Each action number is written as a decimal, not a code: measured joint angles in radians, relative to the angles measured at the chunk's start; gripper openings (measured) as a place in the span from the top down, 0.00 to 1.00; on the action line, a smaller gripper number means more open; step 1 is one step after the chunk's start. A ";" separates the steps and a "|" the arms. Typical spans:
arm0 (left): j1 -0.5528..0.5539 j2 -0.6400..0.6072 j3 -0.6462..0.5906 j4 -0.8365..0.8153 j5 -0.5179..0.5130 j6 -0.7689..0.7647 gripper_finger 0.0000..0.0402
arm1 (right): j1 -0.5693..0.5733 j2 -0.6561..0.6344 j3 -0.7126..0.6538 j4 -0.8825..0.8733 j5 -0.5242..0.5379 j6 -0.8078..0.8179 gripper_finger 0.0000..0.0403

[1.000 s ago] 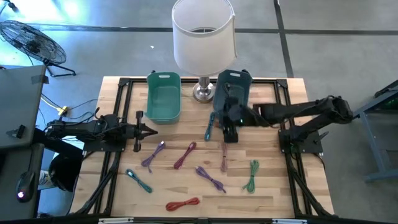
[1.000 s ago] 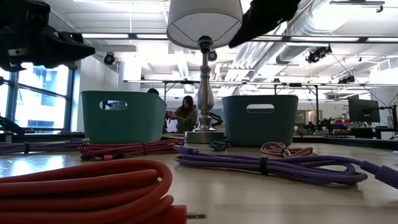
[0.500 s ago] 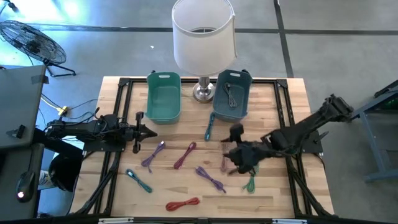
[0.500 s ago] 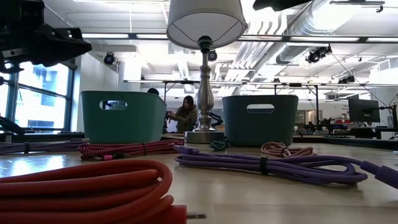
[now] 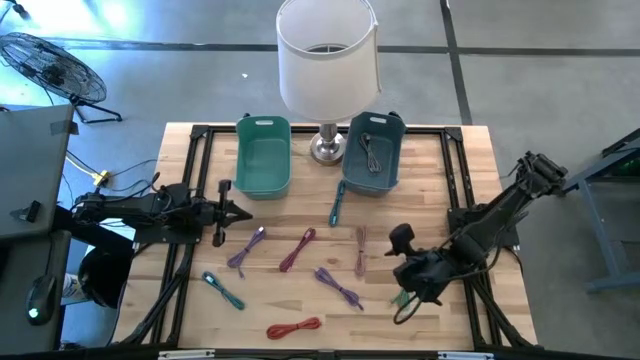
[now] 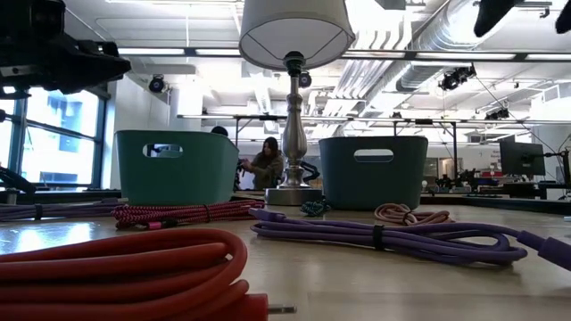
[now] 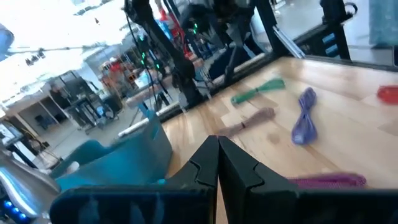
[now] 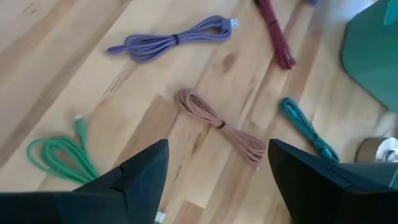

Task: Pick & Place USB Port
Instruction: Put the green charger cable into the green bin

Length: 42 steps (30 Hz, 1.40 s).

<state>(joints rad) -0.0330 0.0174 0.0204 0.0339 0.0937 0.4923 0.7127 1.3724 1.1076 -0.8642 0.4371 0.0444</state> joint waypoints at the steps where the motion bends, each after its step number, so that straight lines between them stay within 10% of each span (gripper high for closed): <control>1: 0.000 0.000 0.000 0.025 0.001 0.000 0.99 | 0.003 0.002 0.000 0.001 -0.014 0.000 0.34; 23: -0.001 0.050 0.000 0.408 0.074 -0.097 0.99 | 0.025 0.179 0.000 -0.134 -0.343 0.003 0.34; 42: -0.192 0.755 0.380 0.462 0.025 0.125 0.99 | 0.027 0.333 0.000 -0.133 -0.381 -0.152 0.34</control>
<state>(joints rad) -0.2250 0.7726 0.4000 0.4958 0.1186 0.6170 0.7395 1.7059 1.1076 -0.9974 0.0563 -0.1071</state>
